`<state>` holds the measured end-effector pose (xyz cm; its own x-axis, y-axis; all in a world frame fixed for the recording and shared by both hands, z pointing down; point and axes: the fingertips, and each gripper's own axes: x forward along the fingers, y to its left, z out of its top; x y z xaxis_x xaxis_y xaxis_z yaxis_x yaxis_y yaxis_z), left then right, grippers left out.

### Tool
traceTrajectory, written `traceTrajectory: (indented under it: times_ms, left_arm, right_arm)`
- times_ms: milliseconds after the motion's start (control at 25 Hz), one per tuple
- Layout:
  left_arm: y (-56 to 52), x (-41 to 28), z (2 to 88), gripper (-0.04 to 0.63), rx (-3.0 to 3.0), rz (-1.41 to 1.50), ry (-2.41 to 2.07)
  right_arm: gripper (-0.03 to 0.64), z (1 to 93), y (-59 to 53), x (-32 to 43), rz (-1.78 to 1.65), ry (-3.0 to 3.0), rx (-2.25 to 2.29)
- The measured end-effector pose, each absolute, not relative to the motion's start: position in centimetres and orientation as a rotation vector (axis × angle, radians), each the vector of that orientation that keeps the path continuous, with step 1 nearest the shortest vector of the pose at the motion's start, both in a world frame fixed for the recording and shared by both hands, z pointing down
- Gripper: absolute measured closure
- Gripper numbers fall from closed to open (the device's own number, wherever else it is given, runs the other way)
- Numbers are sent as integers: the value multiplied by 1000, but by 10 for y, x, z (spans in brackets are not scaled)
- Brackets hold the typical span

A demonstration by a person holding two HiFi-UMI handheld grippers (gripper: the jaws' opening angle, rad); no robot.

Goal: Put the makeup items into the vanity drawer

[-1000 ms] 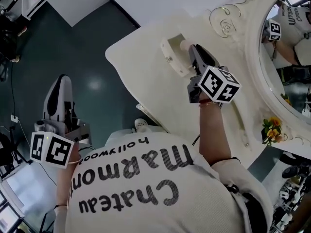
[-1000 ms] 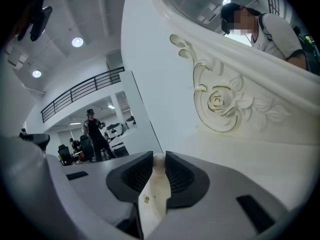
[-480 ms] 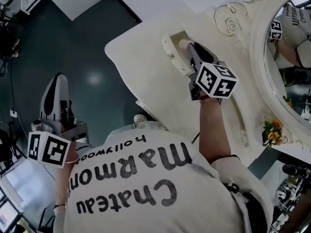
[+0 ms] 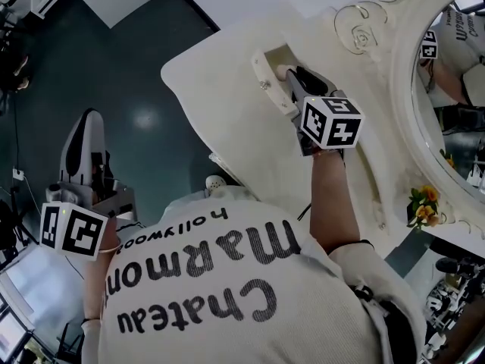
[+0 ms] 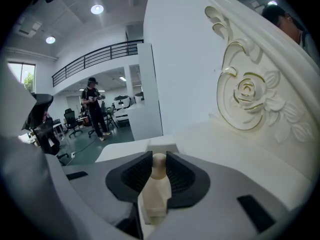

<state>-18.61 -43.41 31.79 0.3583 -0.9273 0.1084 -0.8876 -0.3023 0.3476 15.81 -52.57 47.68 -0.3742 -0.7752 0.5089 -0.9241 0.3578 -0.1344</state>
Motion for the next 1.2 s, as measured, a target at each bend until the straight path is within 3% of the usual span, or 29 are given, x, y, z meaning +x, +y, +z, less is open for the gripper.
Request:
traceTrajectory:
  times_ms: [760, 1200]
  left_arm:
    - [-430, -200, 325, 586, 2224, -180, -1634]
    - [-429, -200, 323, 586, 2223, -188, -1633]
  right_arm:
    - [509, 501, -527, 147, 458, -2139, 1263]
    - [505, 507, -525, 155, 593, -2130, 1291]
